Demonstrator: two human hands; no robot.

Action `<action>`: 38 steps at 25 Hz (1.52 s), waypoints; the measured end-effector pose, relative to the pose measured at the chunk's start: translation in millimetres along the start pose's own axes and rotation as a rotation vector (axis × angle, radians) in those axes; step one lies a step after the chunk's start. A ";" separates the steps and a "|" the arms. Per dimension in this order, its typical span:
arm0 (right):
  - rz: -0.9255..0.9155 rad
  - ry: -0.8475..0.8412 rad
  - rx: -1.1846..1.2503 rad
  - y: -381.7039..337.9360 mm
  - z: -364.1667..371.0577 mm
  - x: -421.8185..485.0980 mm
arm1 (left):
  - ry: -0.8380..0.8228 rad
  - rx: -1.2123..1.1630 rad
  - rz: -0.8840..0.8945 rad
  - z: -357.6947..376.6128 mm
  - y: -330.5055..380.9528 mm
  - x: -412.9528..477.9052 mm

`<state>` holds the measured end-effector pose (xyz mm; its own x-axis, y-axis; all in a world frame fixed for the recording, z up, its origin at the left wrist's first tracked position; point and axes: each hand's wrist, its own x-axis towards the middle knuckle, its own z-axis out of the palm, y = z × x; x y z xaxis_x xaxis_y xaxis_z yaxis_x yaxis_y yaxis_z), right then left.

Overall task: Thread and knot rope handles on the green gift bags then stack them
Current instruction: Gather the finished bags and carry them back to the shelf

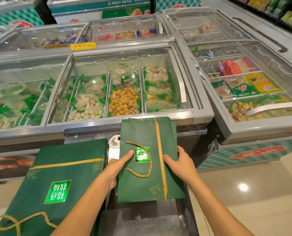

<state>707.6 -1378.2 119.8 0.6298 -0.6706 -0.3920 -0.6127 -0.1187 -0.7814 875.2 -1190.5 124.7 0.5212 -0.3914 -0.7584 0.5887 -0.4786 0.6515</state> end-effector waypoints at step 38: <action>-0.029 -0.211 0.512 -59.5 21.6 -49.1 | -0.079 -0.253 0.133 -67.4 10.0 -67.6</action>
<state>723.5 -1322.4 175.0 0.7570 -0.5051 -0.4146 -0.3166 0.2714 -0.9089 887.5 -1115.9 183.8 0.5599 -0.5024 -0.6589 0.6592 -0.2117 0.7216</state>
